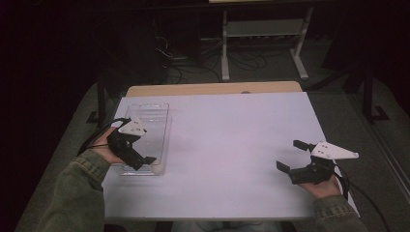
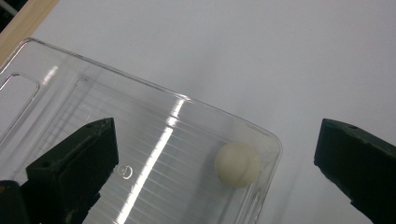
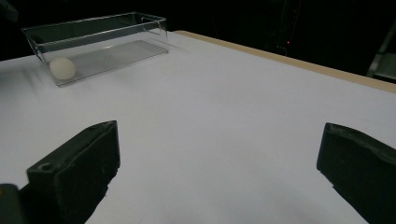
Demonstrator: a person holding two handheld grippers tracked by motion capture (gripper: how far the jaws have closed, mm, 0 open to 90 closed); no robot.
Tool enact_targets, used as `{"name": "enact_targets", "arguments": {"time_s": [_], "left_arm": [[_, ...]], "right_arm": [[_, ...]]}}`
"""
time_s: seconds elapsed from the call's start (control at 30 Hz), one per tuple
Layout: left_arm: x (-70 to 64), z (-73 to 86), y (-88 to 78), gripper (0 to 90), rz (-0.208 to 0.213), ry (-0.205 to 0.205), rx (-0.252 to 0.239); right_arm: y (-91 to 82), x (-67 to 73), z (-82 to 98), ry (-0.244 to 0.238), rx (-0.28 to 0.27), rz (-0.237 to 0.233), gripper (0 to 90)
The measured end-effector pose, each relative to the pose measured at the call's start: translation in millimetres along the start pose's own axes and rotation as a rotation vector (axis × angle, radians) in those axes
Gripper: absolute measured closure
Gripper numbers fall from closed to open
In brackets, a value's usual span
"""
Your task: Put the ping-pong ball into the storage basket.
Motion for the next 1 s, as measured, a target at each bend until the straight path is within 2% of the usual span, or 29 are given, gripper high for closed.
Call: {"name": "enact_targets", "arguments": {"time_s": [0.1,0.3,0.53,0.57,0.63,0.87,0.93,1.0], "left_arm": [[-3.2,3.9,-2.1,0.0,-0.006,0.002,-0.012],[-5.9,14.7,-2.5,0.0,-0.009,-0.028,-0.05],[-10.3,27.3,-3.2,0.0,-0.004,-0.091,-0.149],[-10.3,27.3,-3.2,0.0,-0.004,-0.091,-0.149],[-12.1,31.8,-5.5,0.0,-0.014,-0.113,-0.205],[-13.8,38.5,-2.2,0.0,-0.018,-0.123,-0.222],[-14.9,41.2,-2.7,0.0,-0.02,-0.128,-0.237],[-16.3,45.2,-3.8,0.0,-0.025,-0.149,-0.271]], "right_arm": [[0.1,0.1,0.0,0.0,0.0,-0.001,0.0],[0.7,0.4,0.1,-0.002,0.003,-0.002,0.0],[0.4,0.2,0.1,-0.002,-0.001,-0.001,0.0],[0.4,0.2,0.1,-0.002,-0.001,-0.001,0.0],[0.1,-0.1,0.2,0.001,-0.001,-0.001,0.0],[-0.2,1.0,0.2,-0.001,-0.001,0.002,0.0],[-0.2,1.2,0.3,0.0,-0.001,0.002,0.0],[-0.2,1.1,0.4,0.0,-0.001,0.002,0.0]]}}
Point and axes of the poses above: each handheld gripper's, and its own axes: y roughly forward along the jaws, z roughly out of its underside, x roughly to its left, the point moved 1 cm from there along y, roughly forward along the jaws, and after that the axes turned 6 degrees about x, right-handed, at the moved point
